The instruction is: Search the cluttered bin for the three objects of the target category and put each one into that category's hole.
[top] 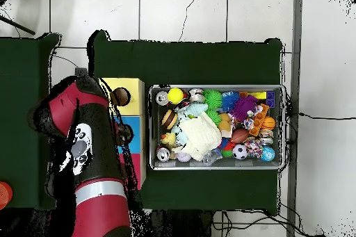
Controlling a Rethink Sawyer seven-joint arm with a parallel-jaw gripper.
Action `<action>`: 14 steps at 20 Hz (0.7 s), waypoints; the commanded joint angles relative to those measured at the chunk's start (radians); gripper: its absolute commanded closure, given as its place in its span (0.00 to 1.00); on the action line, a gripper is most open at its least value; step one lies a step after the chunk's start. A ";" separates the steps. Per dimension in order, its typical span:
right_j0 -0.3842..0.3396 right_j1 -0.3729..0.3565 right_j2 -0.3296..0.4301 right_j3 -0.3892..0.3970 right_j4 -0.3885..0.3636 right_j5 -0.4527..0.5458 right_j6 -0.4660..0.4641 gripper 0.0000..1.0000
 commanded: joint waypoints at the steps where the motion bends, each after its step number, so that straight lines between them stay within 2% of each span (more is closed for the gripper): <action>1: -0.002 0.049 0.050 0.033 -0.010 -0.061 0.013 0.00; 3: -0.006 0.040 0.051 0.048 -0.003 -0.098 0.032 0.00; 14: -0.016 -0.005 0.054 0.095 0.007 -0.098 0.004 0.00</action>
